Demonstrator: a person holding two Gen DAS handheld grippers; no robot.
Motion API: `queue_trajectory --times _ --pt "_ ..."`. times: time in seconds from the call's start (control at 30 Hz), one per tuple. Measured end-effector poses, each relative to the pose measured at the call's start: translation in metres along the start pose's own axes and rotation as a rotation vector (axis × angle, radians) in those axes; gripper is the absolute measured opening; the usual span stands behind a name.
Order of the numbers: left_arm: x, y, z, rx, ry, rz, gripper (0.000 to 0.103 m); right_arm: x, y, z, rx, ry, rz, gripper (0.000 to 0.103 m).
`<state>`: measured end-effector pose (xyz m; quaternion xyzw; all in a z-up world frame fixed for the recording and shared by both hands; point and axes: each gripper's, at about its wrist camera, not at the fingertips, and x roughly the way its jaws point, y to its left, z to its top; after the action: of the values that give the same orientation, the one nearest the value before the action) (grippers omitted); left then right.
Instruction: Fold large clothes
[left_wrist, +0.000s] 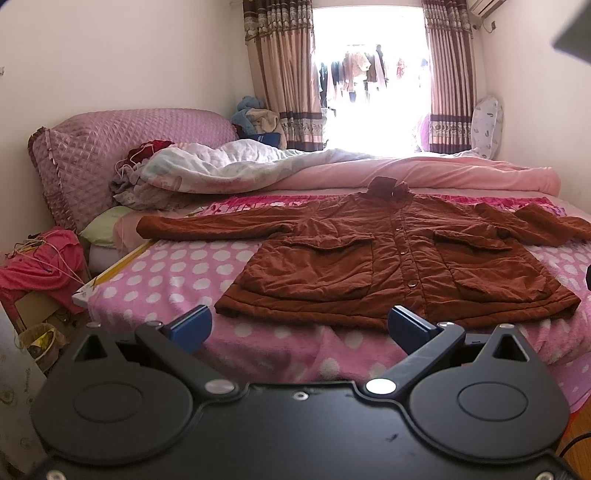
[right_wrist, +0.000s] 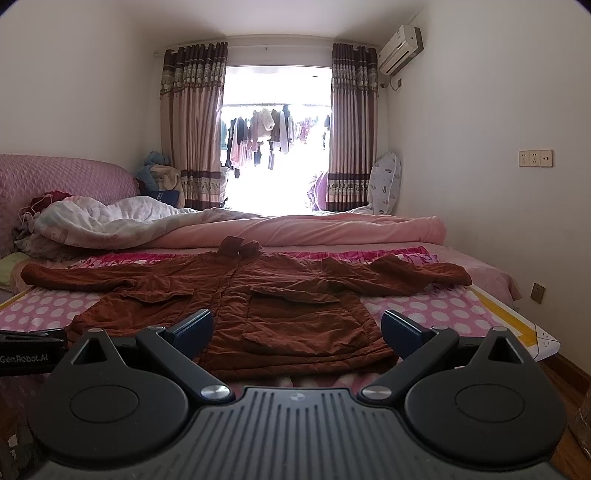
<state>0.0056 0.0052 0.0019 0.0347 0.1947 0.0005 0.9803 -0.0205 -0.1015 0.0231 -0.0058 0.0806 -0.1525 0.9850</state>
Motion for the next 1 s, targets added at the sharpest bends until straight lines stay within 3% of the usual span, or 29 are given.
queue_trajectory --times 1.0 --pt "0.0019 0.0022 -0.0031 -0.001 0.010 0.001 0.103 -0.0002 0.0008 -0.0010 0.001 0.001 0.003 0.103"
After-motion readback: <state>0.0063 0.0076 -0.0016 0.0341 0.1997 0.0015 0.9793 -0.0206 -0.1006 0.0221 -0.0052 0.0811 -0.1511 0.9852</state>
